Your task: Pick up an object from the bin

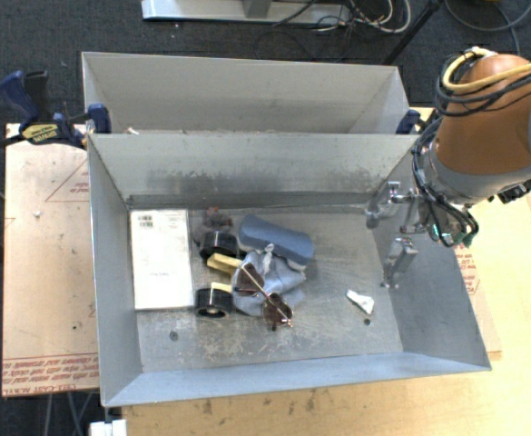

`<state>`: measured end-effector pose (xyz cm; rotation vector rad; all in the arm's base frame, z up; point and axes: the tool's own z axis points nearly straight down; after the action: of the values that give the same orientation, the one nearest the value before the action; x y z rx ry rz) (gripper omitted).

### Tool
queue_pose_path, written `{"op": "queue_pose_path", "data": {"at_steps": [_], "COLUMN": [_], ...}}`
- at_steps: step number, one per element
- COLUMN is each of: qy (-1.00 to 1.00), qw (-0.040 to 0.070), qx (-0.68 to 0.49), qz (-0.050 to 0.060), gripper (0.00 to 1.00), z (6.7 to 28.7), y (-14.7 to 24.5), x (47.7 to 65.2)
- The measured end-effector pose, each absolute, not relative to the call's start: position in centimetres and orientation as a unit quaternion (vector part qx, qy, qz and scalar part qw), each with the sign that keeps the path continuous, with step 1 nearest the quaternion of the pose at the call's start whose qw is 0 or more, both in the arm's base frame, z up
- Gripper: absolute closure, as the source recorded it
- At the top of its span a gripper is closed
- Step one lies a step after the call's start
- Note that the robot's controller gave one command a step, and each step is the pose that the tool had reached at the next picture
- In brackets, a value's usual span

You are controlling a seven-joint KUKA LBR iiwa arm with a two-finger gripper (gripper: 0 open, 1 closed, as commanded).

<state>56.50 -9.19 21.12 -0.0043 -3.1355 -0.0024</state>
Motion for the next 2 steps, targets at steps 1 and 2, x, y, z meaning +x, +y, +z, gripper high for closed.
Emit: {"op": "queue_pose_path", "data": {"at_steps": [1,2], "qy": [-1.0,-0.999], "qw": [-0.001,-0.004], "qx": [0.0,0.036], "qz": [0.0,0.0], "gripper": [0.0,0.0], "z": [21.6,16.7], "y": [-9.2,-6.9], "x": [56.7,58.2]}}
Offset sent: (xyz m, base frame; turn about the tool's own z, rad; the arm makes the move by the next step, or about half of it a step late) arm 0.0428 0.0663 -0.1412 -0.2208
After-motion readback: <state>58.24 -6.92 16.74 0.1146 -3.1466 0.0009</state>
